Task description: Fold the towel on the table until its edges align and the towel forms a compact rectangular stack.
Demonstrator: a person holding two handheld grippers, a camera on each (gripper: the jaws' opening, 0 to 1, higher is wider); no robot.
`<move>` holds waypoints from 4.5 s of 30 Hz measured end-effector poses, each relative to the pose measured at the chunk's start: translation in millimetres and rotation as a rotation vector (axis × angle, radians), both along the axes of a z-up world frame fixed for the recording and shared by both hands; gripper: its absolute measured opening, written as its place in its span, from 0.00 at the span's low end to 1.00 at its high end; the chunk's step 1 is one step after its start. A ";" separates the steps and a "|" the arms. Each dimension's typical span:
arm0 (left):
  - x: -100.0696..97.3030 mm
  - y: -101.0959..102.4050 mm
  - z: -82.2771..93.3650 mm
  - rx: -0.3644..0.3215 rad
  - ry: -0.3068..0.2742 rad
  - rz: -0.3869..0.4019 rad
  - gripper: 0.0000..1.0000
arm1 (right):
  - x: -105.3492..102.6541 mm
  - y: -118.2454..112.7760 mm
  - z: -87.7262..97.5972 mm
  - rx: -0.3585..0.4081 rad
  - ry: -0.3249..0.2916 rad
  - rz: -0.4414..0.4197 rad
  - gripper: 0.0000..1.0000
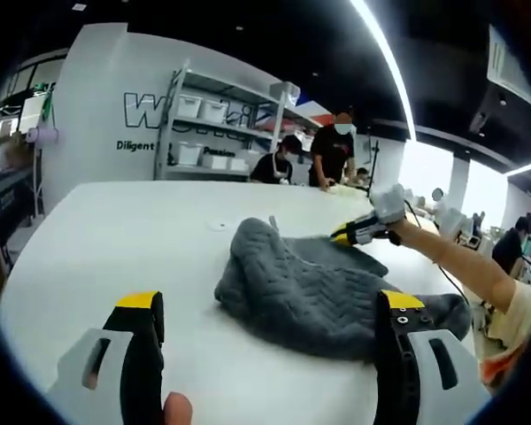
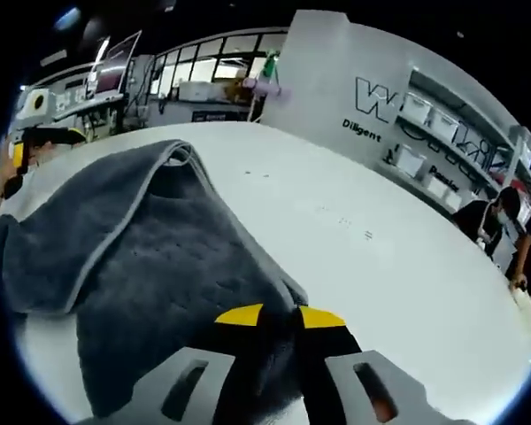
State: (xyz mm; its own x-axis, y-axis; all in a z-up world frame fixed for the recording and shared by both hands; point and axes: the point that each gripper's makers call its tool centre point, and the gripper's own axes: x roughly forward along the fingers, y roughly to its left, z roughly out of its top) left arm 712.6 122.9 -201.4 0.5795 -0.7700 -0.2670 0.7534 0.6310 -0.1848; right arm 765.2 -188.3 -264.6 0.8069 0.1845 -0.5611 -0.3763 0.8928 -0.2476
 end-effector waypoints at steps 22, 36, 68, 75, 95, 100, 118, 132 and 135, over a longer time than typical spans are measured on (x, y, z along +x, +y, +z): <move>9.6 4.1 -0.7 0.013 0.009 -0.007 0.98 | 14.0 32.0 125.6 -0.120 -0.251 0.095 0.00; 16.1 8.2 3.2 0.008 0.008 -0.008 0.98 | 21.0 42.4 218.4 -0.283 -0.437 0.062 0.00; 25.6 13.6 10.8 -0.026 0.005 0.003 0.98 | -19.4 17.0 318.6 -0.344 -0.618 0.066 0.00; 28.7 14.7 10.3 -0.021 0.008 0.004 0.98 | -51.1 38.0 299.6 -0.396 -0.603 0.217 0.00; 20.3 15.3 13.5 -0.029 -0.002 0.017 0.98 | -184.5 78.2 121.8 -0.365 -0.321 0.617 0.00; 8.9 5.8 2.5 -0.015 0.015 0.014 0.98 | -201.0 83.3 81.9 -0.222 -0.237 0.669 0.01; 2.3 5.3 -1.6 -0.008 0.025 0.021 0.97 | -211.6 91.9 2.8 -0.143 -0.023 0.676 0.03; 8.1 8.8 -2.5 -0.002 0.036 0.020 0.97 | -225.8 94.5 20.8 0.018 -0.083 0.657 0.18; 7.5 9.8 -3.1 0.002 0.035 0.017 0.97 | -226.1 88.2 29.8 0.055 -0.108 0.637 0.25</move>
State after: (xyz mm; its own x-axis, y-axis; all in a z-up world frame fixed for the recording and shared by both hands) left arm 720.1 132.6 -204.5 0.5829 -0.7593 -0.2892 0.7353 0.6444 -0.2097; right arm 539.1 -100.1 -234.7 0.5814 0.6720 -0.4587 -0.8119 0.5155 -0.2739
